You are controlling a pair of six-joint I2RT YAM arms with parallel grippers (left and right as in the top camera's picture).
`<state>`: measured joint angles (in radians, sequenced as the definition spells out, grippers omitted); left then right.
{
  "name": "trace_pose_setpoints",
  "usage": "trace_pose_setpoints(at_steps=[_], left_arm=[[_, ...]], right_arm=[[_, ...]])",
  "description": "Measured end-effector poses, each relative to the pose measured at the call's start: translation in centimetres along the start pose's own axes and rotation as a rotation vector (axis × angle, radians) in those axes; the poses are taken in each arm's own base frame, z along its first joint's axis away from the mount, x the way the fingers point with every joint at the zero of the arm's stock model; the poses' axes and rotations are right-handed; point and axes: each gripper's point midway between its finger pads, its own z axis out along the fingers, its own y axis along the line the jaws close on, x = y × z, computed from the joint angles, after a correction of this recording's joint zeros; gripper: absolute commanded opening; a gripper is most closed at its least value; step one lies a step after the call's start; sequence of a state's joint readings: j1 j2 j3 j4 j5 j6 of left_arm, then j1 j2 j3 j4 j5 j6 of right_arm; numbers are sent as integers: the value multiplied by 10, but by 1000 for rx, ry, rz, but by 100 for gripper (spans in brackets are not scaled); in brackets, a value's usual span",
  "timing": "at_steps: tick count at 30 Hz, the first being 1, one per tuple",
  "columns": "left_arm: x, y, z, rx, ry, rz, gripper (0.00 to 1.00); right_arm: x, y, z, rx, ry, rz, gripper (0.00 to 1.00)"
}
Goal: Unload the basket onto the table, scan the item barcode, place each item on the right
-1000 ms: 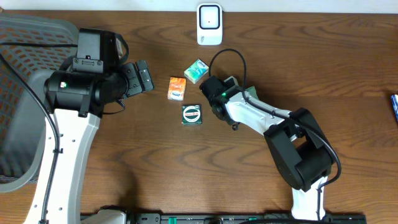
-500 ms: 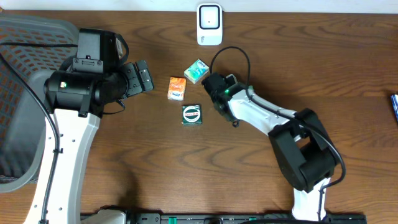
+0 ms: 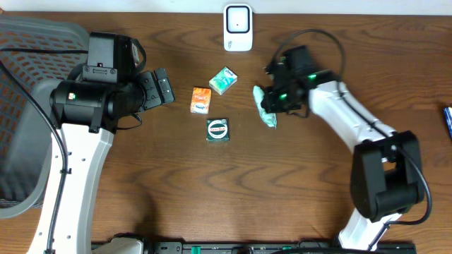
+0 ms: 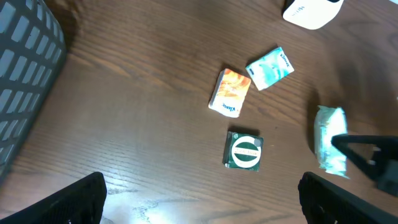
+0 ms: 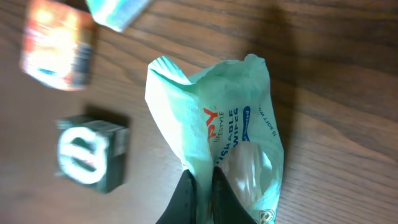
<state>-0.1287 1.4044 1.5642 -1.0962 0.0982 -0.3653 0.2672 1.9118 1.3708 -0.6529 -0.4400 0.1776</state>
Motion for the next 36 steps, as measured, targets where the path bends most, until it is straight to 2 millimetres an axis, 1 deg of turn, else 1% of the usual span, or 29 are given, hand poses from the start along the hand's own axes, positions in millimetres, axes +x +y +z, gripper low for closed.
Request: trace_pose_setpoints(at_steps=[5, 9, 12, 17, 19, 21, 25, 27, 28, 31, 33, 35, 36], left_arm=[[0, 0, 0, 0, 0, 0, 98], [0, 0, 0, 0, 0, 0, 98], [0, 0, 0, 0, 0, 0, 98], [0, 0, 0, 0, 0, 0, 98], [0, 0, 0, 0, 0, 0, 98], [0, 0, 0, 0, 0, 0, 98], [0, 0, 0, 0, 0, 0, 98], [0, 0, 0, 0, 0, 0, 98], [0, 0, 0, 0, 0, 0, 98], [0, 0, 0, 0, 0, 0, 98], [0, 0, 0, 0, 0, 0, 98], [0, 0, 0, 0, 0, 0, 98], [0, 0, 0, 0, 0, 0, 98]], right_arm=[[-13, 5, -15, -218, -45, 44, 1], [-4, 8, -16, -350, -46, 64, 1], [8, 5, -12, -421, -41, 104, 1], [28, -11, -3, -455, -32, 197, 1], [36, -22, 0, -430, -17, 250, 1], [40, -37, 1, -384, -12, 298, 1], [37, -68, -3, -293, -50, 360, 10], [35, -79, -5, -265, -65, 381, 13], [35, -83, -6, -254, -71, 389, 17], [33, -90, -8, -235, -81, 404, 30], [32, -92, -8, -227, -87, 396, 41], [32, -93, -8, -222, -87, 393, 48], [32, -93, -8, -220, -89, 381, 50]])
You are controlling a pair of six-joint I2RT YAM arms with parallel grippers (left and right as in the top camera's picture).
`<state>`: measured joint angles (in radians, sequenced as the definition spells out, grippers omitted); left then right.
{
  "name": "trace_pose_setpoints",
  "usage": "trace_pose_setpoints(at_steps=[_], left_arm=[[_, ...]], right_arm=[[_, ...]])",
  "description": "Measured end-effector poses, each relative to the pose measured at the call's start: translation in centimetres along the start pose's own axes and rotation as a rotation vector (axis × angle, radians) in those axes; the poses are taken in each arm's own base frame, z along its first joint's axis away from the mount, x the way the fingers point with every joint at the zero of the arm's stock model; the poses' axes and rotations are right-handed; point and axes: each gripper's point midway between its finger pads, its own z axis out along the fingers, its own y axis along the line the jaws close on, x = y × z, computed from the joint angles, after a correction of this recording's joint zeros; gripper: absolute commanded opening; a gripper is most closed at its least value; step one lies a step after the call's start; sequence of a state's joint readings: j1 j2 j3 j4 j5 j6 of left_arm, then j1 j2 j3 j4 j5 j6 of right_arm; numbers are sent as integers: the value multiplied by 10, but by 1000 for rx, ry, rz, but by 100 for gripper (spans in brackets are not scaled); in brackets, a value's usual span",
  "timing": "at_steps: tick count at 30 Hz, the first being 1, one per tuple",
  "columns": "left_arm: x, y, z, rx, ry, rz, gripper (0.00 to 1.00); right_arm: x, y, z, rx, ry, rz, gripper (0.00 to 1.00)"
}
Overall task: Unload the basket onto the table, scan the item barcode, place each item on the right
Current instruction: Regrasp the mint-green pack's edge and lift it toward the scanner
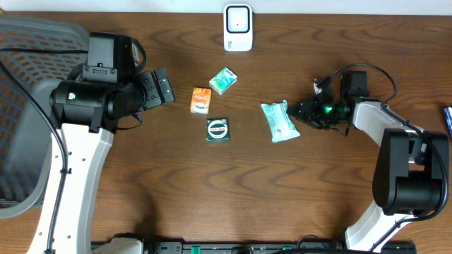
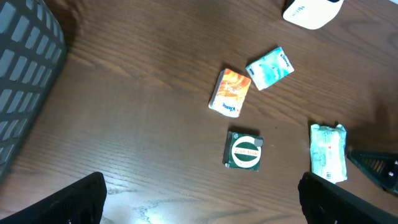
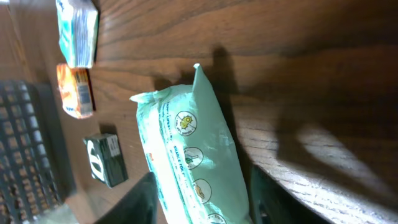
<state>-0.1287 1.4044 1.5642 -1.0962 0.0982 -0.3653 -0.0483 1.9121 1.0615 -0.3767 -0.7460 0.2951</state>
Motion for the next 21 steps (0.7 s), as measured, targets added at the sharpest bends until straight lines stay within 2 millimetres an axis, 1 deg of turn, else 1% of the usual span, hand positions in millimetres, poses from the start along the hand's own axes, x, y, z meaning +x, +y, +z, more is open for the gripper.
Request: trace_pose_setpoints(at_steps=[2, 6, 9, 12, 16, 21], left_arm=[[0, 0, 0, 0, 0, 0, 98], [0, 0, 0, 0, 0, 0, 98], [0, 0, 0, 0, 0, 0, 98], [0, 0, 0, 0, 0, 0, 98], [0, 0, 0, 0, 0, 0, 98], [0, 0, 0, 0, 0, 0, 98]], right_arm=[[0, -1, 0, 5, 0, -16, 55], [-1, -8, 2, 60, -10, -52, 60], [0, -10, 7, 109, -9, -79, 61], [1, -4, 13, 127, -7, -114, 62], [5, 1, 20, 149, 4, -149, 60], [8, 4, 25, 183, 10, -184, 53]])
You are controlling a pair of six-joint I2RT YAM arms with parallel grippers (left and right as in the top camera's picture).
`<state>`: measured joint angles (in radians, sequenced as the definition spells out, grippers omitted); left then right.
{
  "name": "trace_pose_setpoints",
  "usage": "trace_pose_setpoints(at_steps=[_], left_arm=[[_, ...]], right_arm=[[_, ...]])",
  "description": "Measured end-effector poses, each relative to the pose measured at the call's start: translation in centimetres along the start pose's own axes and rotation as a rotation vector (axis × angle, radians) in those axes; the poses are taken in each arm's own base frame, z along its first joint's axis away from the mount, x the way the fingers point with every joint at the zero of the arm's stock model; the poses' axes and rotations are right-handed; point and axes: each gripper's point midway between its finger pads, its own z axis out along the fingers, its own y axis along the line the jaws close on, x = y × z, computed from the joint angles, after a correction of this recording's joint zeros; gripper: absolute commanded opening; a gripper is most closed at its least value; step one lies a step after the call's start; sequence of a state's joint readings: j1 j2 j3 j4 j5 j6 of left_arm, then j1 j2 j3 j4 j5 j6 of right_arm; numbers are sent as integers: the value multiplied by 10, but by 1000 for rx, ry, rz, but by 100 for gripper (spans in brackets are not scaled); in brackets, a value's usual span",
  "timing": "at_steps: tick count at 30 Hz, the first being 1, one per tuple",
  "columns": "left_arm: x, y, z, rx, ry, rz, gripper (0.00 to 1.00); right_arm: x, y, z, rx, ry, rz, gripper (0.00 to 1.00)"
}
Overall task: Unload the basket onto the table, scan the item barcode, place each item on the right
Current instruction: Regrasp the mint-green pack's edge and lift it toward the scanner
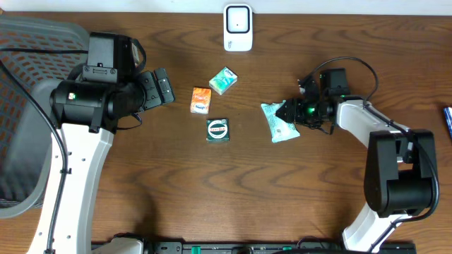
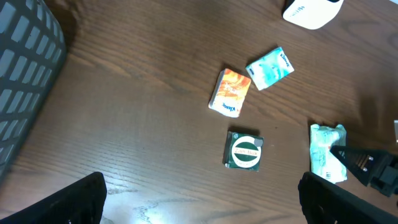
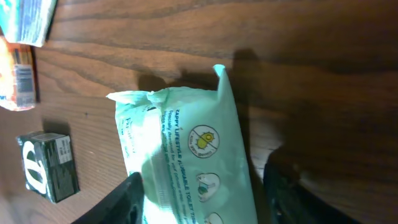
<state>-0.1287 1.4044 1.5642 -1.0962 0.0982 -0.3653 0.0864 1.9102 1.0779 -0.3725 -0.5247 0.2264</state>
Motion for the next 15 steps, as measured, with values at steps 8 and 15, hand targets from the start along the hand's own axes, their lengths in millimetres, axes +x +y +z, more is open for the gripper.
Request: trace_pose_setpoints(at_steps=[8, 15], left_arm=[[0, 0, 0, 0, 0, 0, 98], [0, 0, 0, 0, 0, 0, 98]], right_arm=[[5, 5, 4, 16, 13, -21, 29], [12, 10, 8, 7, 26, -25, 1]])
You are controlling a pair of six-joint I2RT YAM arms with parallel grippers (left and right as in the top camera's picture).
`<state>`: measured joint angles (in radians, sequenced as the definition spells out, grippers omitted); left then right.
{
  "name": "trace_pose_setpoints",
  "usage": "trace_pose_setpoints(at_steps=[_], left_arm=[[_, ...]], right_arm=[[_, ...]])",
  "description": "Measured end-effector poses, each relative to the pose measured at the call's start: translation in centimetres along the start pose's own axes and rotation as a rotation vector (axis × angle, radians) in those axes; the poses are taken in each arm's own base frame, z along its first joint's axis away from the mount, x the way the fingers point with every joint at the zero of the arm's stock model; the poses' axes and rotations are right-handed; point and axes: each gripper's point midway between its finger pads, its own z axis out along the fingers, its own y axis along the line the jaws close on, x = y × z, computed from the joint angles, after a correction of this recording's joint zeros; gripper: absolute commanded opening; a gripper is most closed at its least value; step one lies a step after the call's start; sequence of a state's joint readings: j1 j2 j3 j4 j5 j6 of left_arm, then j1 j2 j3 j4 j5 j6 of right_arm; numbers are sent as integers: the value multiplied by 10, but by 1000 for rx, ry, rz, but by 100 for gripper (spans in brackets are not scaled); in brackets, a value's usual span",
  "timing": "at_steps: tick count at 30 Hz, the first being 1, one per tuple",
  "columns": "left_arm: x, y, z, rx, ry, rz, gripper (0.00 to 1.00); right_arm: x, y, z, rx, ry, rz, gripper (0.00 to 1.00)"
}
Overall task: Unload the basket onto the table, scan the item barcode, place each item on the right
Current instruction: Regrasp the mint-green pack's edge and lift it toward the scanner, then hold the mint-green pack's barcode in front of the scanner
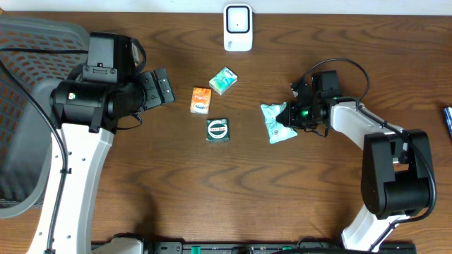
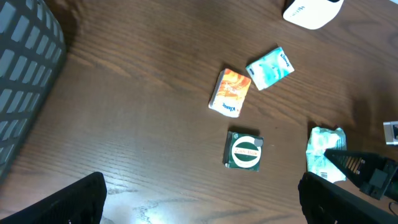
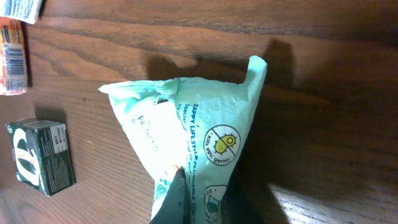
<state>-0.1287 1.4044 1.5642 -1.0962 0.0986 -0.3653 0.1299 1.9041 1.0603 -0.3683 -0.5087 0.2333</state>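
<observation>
A light green pack of flushable wipes [image 1: 276,122] lies right of the table's middle, its end bunched up in the right wrist view [image 3: 186,118]. My right gripper [image 1: 292,116] is shut on its right end, the fingers [image 3: 176,198] pinching the wrapper. The white barcode scanner [image 1: 238,28] stands at the far edge, apart from the pack. My left gripper [image 1: 162,86] hangs open at the left, well clear of the items, its fingers [image 2: 78,199] wide apart. No barcode shows clearly on the pack.
An orange packet [image 1: 201,99], a teal tissue pack [image 1: 223,80] and a dark green box [image 1: 218,130] lie left of the wipes. A grey mesh chair [image 1: 28,85] fills the left side. A blue item [image 1: 448,120] pokes in at the right edge.
My right gripper was open with its fingers either side of the pack's end; now it is shut on that end, and the wrapper has bunched up. The left arm has not moved.
First my right gripper was shut on the wipes pack, nearer the scanner. Then the pack lay flat on the table and the gripper stood open to its right. It came back round the pack's end, and now grips it again.
</observation>
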Motion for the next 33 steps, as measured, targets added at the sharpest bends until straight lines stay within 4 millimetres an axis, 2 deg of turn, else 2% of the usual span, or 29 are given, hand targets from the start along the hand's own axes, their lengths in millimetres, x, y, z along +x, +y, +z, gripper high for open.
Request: trace_pose_setpoints(at_steps=[4, 12, 16, 23, 25, 28, 33], left_arm=[[0, 0, 0, -1, 0, 0, 98], [0, 0, 0, 0, 0, 0, 98], [0, 0, 0, -1, 0, 0, 98], [0, 0, 0, -1, 0, 0, 98], [0, 0, 0, 0, 0, 0, 98], [0, 0, 0, -1, 0, 0, 98], [0, 0, 0, -1, 0, 0, 98]], right_arm=[[-3, 9, 1, -58, -18, -8, 1], [-26, 51, -9, -273, -87, -16, 1], [-47, 76, -33, -340, -182, -63, 1], [-85, 133, -109, -404, -428, -176, 1], [-89, 150, -123, -413, -480, -201, 1], [-88, 175, -132, -440, -521, -222, 1], [-78, 199, -125, -483, -490, -173, 1]])
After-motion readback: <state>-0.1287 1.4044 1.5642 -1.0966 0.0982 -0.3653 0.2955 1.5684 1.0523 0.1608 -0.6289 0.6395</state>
